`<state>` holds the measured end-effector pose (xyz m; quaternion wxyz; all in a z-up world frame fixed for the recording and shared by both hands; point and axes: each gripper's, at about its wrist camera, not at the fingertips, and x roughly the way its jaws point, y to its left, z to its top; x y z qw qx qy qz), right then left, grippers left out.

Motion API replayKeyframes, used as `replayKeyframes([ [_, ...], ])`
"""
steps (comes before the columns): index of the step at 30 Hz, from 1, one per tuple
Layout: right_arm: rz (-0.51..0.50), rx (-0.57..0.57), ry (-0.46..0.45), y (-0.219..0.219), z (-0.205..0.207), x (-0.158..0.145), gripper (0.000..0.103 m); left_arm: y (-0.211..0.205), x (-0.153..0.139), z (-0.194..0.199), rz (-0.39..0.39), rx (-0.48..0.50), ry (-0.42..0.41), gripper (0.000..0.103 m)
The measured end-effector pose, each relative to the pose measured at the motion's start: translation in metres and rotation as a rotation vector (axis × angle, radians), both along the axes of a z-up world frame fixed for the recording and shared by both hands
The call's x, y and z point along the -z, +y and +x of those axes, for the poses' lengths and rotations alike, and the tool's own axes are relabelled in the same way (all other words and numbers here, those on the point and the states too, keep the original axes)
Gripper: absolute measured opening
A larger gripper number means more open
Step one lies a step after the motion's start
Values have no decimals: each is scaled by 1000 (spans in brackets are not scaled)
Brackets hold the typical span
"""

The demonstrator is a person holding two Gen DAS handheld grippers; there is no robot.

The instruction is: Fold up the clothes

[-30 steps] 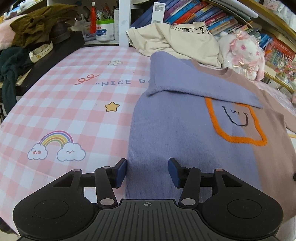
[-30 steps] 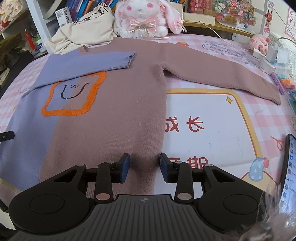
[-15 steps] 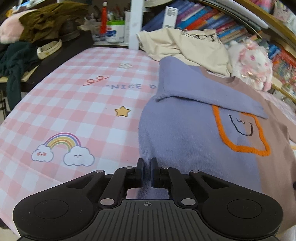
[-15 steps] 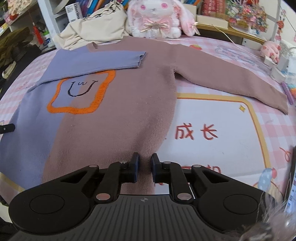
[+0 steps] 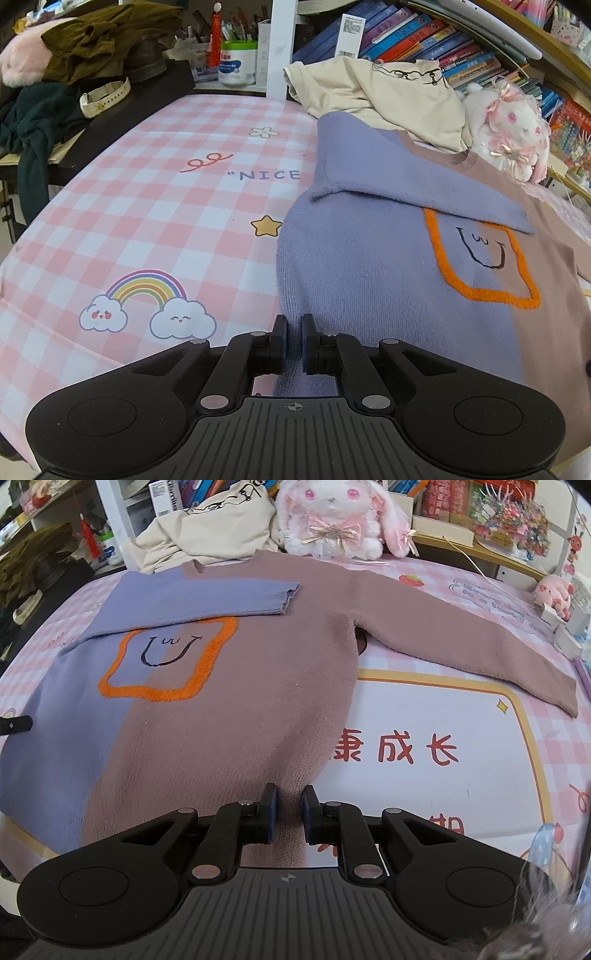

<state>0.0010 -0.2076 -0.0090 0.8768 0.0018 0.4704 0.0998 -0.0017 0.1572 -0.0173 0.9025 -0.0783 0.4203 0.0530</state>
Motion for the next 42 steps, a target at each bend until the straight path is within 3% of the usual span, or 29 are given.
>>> replayKeyframes([
  [7,18,63,4,-1,-1,0,16,-3,-1,-1,39,37,2,13],
  [10,6,103,4,1,-3,-2,26,-7,-8,-2,57,51,0,15],
  [12,20,122,-11,2,-7,-7,38,-10,-17,-4,62,71,-16,20],
  [15,5,133,-60,11,-15,-18,47,-17,-28,-9,67,120,-55,40],
  [17,-7,138,-86,18,-20,-23,54,-22,-32,-12,73,151,-74,61],
  [25,-80,145,-103,43,-39,-26,81,-33,-29,-21,93,244,-77,82],
  [31,-121,169,-107,52,-56,-28,84,-36,-26,-26,83,293,-84,93],
  [42,-166,205,-99,58,-73,-30,84,-41,-22,-32,54,365,-89,93],
])
